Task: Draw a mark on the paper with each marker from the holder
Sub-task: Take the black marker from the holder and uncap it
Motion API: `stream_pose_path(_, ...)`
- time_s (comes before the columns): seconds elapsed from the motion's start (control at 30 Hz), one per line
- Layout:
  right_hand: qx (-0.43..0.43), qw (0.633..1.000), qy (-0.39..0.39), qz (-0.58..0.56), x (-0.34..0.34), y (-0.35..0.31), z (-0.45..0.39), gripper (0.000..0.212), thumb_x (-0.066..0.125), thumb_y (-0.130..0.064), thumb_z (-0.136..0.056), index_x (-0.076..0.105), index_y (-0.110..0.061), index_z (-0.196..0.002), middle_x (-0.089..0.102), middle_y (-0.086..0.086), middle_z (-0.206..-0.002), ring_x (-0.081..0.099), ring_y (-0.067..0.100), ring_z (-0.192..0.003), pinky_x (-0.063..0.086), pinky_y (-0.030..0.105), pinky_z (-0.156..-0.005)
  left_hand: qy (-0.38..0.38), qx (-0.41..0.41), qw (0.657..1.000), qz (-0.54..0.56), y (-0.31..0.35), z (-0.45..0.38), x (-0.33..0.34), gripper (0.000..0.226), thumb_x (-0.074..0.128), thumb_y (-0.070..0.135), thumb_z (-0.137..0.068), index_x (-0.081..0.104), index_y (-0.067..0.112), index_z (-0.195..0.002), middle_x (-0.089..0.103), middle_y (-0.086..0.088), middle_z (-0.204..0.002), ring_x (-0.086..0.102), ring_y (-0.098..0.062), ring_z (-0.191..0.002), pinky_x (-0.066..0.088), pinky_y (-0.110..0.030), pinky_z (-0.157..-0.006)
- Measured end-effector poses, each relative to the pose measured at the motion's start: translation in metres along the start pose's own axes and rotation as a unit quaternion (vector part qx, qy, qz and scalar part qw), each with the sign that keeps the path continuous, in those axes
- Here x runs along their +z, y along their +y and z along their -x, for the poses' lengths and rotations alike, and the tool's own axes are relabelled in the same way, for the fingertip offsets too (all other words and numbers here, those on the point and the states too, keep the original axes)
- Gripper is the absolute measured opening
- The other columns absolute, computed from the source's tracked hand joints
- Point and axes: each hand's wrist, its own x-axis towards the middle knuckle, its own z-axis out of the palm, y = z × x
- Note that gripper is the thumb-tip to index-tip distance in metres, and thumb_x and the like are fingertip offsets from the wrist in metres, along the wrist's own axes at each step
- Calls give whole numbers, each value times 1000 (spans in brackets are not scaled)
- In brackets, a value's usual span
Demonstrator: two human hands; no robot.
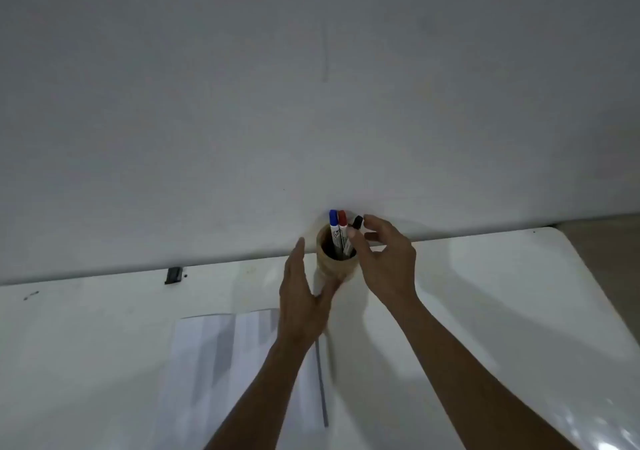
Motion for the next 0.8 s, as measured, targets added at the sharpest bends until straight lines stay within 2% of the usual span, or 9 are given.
stream_pose_path(0.07,14,1000,11,-2,4,1,-6,43,79,-32,-88,71,-9,-123,74,2,-118,71,18,-101,46,-1,-75,-1,-1,1000,25,0,-6,7,92,78,45,-78,26,31,-153,38,17,-155,37,-7,-143,41,-48,-115)
stream_pose_path(0.13,18,1000,14,-1,5,4,-8,39,79,-31,-88,73,-9,-120,75,3,-115,70,19,-100,45,-1,-75,-10,-2,999,44,3,-9,12,88,82,39,-76,34,32,-150,43,29,-144,42,1,-137,44,-42,-113)
stream_pose_path(0.2,19,1000,18,-4,7,5,-8,35,79,-28,-88,75,-9,-117,76,4,-112,70,18,-98,46,0,-75,-7,2,998,63,4,-9,15,83,83,30,-77,39,31,-147,48,33,-137,45,8,-132,46,-35,-111)
stream_pose_path(0.3,18,1000,21,-8,7,7,-9,30,78,-27,-89,77,-9,-113,76,4,-110,70,16,-96,47,2,-75,1,4,996,85,4,-11,17,77,82,19,-79,42,28,-145,53,25,-138,48,11,-128,47,-32,-110)
stream_pose_path(0.47,11,1000,21,-8,7,7,-11,25,77,-28,-90,77,-14,-110,76,2,-107,69,16,-97,50,4,-74,11,7,997,78,2,-12,18,74,79,18,-81,43,24,-145,55,13,-143,49,4,-131,48,-30,-108)
stream_pose_path(0.63,6,999,31,-33,-1,-3,-10,26,74,-25,-93,76,-9,-113,76,-2,-96,67,-8,-88,49,3,-72,6,21,998,65,5,-11,16,70,75,17,-84,41,27,-144,53,19,-141,49,4,-131,46,-22,-107)
stream_pose_path(0.73,1,995,60,-80,-9,-10,-11,24,73,-21,-94,76,-8,-114,77,-1,-97,72,8,-97,50,4,-73,0,17,998,67,7,-10,15,69,75,15,-85,41,30,-143,53,23,-139,49,6,-130,45,-19,-107)
stream_pose_path(0.8,15,989,80,-127,-13,-17,-10,22,72,-20,-95,75,-8,-113,77,1,-98,73,17,-99,57,14,-76,-6,11,997,74,7,-11,14,69,74,17,-85,41,27,-144,54,19,-140,49,7,-130,45,-21,-108)
